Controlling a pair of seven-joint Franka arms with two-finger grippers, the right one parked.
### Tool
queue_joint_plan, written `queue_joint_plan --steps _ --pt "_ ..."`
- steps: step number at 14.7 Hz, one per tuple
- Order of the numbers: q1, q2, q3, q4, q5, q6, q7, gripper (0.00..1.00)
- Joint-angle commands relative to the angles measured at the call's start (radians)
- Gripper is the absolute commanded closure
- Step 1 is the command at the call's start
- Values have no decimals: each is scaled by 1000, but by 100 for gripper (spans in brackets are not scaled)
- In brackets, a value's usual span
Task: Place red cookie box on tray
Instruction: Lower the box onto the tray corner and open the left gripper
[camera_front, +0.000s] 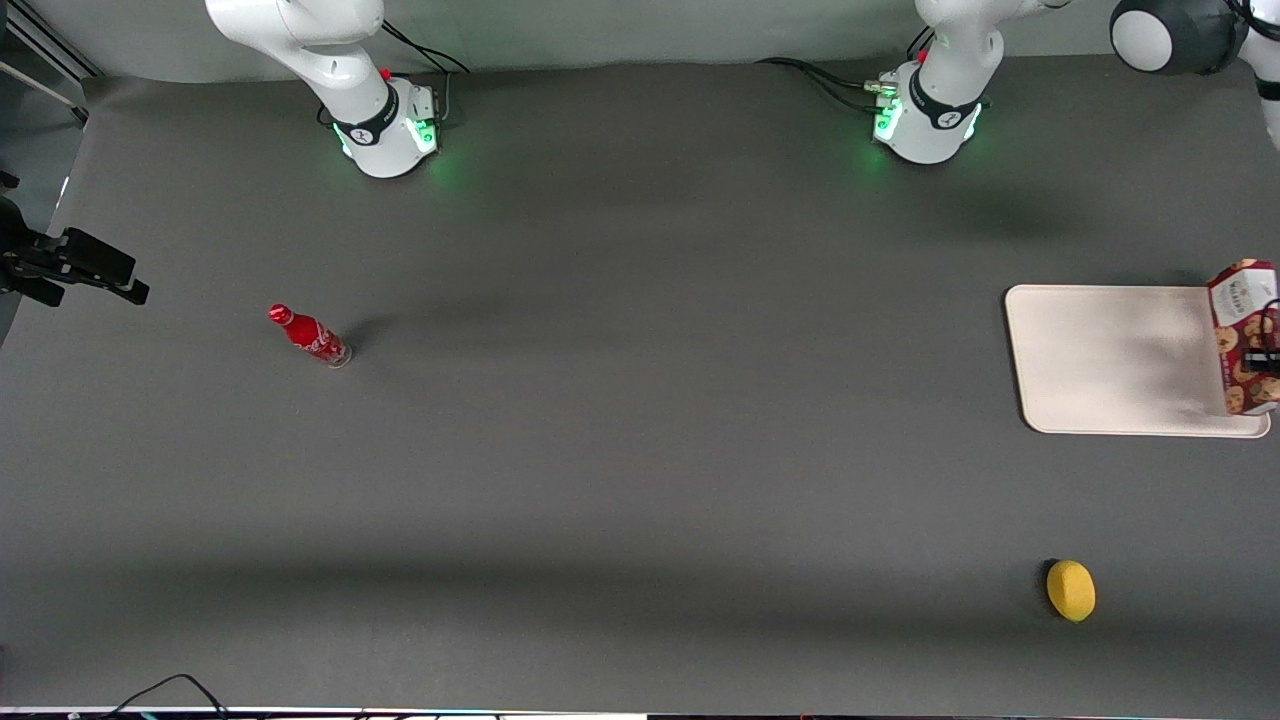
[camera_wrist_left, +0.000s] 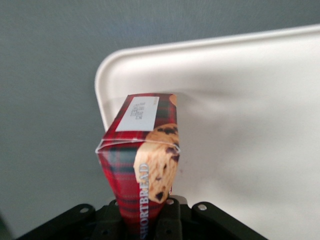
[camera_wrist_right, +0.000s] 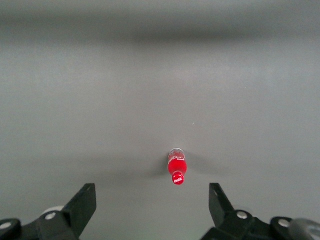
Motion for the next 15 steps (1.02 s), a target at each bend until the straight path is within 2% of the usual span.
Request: queue_joint_plan --steps 1,3,7,11,13,15 --pt "-5 9 23 -49 -94 78 125 0" --pt "-19 -8 31 -20 -103 43 123 0" --pt "-40 -69 46 131 -96 -214 109 0" --pt "-100 -234 40 235 -62 -446 -10 0" --pt "-122 -314 -18 299 -50 -612 -111 0" --pt "-125 -405 -125 336 -18 -742 -249 0"
